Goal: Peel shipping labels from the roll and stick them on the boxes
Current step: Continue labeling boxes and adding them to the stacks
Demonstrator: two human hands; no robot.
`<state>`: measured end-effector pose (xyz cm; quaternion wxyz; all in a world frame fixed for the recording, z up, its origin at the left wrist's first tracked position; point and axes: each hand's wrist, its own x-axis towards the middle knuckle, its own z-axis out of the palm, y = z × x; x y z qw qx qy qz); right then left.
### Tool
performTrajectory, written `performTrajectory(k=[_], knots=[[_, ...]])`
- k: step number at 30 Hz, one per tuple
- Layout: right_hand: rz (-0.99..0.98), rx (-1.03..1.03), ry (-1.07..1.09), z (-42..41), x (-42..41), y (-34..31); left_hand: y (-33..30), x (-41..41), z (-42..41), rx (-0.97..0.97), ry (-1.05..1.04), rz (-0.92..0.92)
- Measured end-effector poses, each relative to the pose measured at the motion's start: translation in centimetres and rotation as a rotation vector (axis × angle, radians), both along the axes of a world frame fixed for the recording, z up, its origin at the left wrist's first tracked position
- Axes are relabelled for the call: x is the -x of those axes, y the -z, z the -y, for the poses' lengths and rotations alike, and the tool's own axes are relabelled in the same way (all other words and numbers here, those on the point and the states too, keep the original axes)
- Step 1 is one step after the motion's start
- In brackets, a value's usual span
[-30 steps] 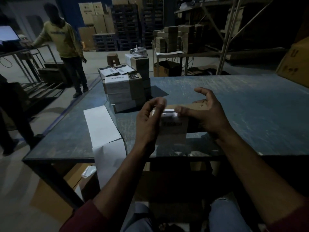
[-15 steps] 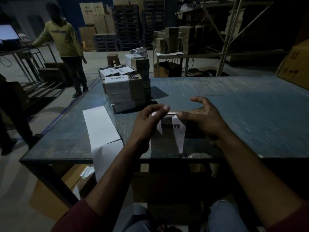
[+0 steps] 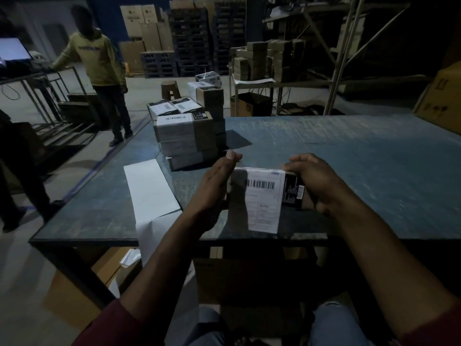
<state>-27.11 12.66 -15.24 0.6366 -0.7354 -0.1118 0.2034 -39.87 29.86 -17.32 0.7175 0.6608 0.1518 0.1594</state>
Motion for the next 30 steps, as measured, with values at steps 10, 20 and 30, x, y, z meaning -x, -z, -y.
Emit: performTrajectory(k=[10,20,30], knots=[[0.184,0.015,-0.295,1.8,-0.7,-1.1,-2.4,0.7,-1.5,0.117,0.002,-0.084],[1.092,0.349,-0.605,1.7,-1.2,1.3,-2.5,1.1,-2.0,0.346,0.012,-0.287],[0.532,0.087,-0.696,3.0,-3.1,0.8,-0.9,2.0,-3.9,-0.445,0.253,0.084]])
